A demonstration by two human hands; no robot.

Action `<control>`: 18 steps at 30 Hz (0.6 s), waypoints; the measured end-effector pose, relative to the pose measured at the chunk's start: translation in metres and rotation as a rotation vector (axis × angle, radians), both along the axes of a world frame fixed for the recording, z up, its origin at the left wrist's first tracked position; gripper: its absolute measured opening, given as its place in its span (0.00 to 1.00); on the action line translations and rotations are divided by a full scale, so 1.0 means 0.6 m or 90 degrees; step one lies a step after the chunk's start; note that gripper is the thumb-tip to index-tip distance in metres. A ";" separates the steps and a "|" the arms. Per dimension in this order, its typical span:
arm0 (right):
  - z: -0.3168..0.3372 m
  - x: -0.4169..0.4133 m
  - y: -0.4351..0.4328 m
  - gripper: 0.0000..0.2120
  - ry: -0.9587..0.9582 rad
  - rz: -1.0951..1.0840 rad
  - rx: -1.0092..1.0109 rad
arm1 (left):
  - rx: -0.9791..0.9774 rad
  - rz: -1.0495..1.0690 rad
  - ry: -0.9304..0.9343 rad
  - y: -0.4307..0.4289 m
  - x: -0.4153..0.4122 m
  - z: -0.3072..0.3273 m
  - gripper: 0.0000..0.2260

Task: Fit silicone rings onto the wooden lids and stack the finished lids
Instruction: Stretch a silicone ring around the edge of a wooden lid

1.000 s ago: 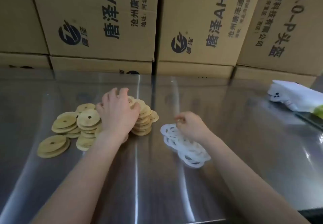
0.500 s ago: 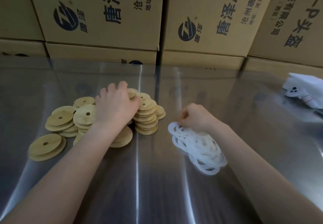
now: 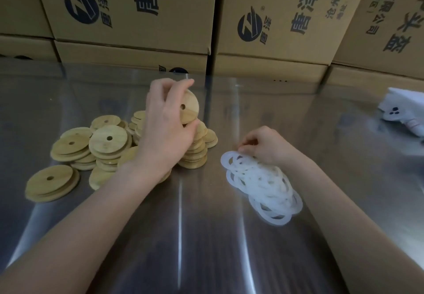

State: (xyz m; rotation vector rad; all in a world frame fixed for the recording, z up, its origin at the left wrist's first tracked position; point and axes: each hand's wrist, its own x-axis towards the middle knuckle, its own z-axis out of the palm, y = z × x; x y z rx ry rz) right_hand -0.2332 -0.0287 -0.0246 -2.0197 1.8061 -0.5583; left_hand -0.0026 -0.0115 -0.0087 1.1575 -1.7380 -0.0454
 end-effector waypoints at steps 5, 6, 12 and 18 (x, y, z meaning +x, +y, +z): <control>0.000 -0.013 0.000 0.04 -0.003 -0.014 0.033 | 0.138 -0.079 0.151 0.036 -0.049 -0.004 0.38; -0.001 -0.015 0.002 0.04 -0.008 -0.016 0.021 | 0.167 -0.085 0.175 0.040 -0.057 -0.006 0.39; -0.003 -0.018 0.008 0.12 -0.086 -0.026 -0.112 | 0.314 -0.122 0.300 0.040 -0.081 -0.022 0.43; 0.000 -0.015 0.018 0.09 -0.152 -0.034 -0.190 | 0.409 -0.188 0.407 0.049 -0.099 -0.041 0.28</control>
